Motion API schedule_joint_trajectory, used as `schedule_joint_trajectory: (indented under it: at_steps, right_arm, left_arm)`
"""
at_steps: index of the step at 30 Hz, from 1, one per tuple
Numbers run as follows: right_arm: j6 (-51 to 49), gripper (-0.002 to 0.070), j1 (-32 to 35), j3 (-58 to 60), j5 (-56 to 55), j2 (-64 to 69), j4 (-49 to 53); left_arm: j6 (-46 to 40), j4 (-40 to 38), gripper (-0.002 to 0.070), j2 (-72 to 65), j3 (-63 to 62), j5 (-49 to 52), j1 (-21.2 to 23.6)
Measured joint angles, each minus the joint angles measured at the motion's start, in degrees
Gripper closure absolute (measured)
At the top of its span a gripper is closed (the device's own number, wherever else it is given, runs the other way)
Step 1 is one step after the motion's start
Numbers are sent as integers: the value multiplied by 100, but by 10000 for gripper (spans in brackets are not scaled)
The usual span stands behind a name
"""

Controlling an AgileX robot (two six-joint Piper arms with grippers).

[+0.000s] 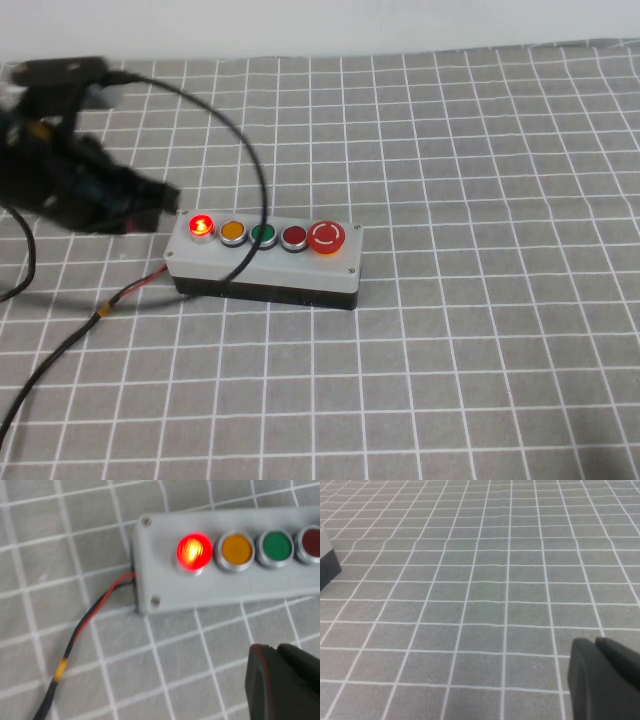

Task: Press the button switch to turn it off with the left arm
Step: Press the button to turn off

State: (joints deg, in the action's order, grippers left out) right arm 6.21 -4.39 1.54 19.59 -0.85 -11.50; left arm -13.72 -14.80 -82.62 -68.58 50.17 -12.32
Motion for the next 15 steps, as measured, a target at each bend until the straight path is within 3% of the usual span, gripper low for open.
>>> schedule_joint_trajectory:
  at_steps: [15]
  right_arm:
    - [0, 694, 0, 0, 0, 0, 0]
  left_arm:
    - [-372, -327, 678, -1997, -1556, 632, 0]
